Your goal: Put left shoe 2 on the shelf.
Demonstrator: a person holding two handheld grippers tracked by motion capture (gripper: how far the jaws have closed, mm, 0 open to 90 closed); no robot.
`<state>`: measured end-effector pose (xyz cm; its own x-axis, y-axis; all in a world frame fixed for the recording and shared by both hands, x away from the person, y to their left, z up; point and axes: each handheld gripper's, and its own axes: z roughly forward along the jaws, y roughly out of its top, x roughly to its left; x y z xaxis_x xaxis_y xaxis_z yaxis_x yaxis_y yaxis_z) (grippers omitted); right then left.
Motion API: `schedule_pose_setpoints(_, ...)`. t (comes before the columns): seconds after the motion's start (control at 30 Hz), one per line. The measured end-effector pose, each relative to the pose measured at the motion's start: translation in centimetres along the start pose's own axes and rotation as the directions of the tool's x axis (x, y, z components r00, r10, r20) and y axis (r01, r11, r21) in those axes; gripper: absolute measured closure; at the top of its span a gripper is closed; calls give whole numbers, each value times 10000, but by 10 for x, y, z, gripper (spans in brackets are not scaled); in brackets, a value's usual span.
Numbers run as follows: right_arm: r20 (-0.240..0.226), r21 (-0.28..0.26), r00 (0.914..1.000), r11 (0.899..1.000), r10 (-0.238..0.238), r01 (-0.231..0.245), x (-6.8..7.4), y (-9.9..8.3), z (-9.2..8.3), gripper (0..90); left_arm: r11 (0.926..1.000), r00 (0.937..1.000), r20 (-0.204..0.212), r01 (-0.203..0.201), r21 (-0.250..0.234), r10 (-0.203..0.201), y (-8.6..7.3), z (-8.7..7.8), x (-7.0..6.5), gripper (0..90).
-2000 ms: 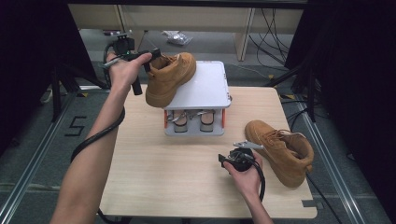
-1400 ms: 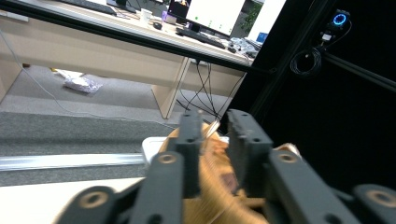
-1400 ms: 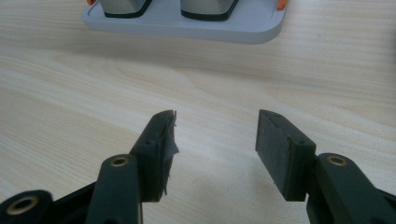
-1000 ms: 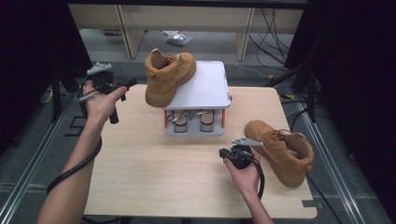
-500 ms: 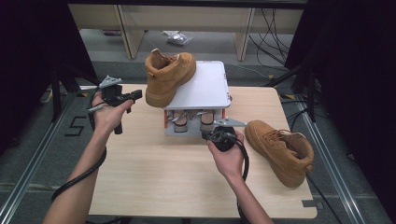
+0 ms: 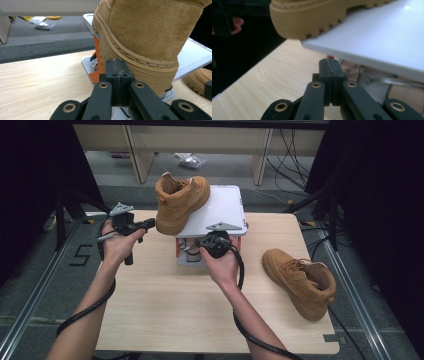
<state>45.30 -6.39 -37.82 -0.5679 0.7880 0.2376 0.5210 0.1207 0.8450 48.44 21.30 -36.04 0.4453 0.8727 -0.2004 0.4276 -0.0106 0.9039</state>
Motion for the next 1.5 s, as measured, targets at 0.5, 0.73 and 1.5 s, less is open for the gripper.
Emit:
schedule_pose_setpoints(0.5, 20, -307, 10000, 9995, 42, -42, 18, 24, 32, 900, 9999, 9999, 12, -113, -10, 113, -1, 0, -1, 897)
schedule_pose_setpoints(0.73, -16, -404, 10000, 9991, 99, -99, 22, 27, 37, 900, 10000, 9999, 152, -44, -24, 45, -1, 0, 0, 897)
schedule_pose_setpoints(1.5, 497, -535, 9984, 9983, 251, -224, 11, 31, 31, 900, 9994, 9984, 473, -306, 187, 297, 3, 5, -18, 899)
